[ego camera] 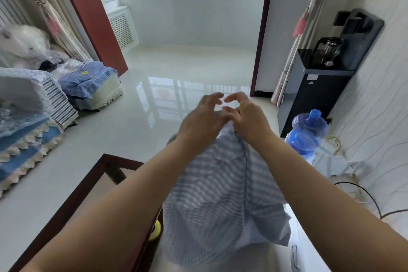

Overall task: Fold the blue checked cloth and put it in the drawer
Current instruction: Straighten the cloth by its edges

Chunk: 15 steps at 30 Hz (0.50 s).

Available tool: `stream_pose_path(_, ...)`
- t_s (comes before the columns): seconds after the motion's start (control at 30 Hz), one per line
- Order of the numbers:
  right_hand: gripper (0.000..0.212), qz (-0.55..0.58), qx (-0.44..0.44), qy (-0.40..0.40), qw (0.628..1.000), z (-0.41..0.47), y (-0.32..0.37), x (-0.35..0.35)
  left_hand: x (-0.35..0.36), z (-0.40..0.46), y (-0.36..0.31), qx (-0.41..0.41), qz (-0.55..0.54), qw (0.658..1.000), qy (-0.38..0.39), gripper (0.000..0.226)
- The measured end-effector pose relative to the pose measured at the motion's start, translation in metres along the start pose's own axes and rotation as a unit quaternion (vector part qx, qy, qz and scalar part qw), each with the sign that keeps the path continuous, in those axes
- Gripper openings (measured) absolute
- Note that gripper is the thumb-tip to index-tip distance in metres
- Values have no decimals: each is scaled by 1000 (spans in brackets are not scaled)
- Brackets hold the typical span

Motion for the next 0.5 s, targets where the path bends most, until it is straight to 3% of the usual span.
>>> stream_pose_path(0.07, 22, 91, 9, 41, 995, -5, 8, -6, -5, 5, 1, -64, -90, 985, 136, 58)
stream_pose_path(0.13, 22, 146, 13, 65, 987, -9, 11, -9, -11, 11, 7, -110, -138, 958, 228, 59)
stream_pose_path(0.23, 20, 152, 2, 84, 985, -13, 10, -9, -14, 15, 15, -87, -78, 956, 268, 34)
stream_pose_path(0.3, 20, 143, 9, 98, 985, -14, 6, -8, -16, 15, 14, -80, -72, 951, 291, 31)
stream_pose_path(0.33, 27, 137, 18, 111, 984, -13, 2, -9, -19, 16, 13, -80, -82, 948, 298, 36)
stream_pose_path(0.43, 76, 53, 36, 200, 978, -11, -14, -16, -28, 21, 16, -73, -117, 939, 316, 43)
stream_pose_path(0.5, 73, 3, 91, 294, 951, -15, -31, -22, -37, 26, 20, -85, -126, 936, 317, 40)
Point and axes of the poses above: each hand's wrist, its own z-axis towards the middle knuckle, its own x-axis out of the palm, y = z × x, the point moved 1 cm from there along z, towards the middle knuckle, and after that the axes turned 13 degrees about -y, right-handed, at the moved point
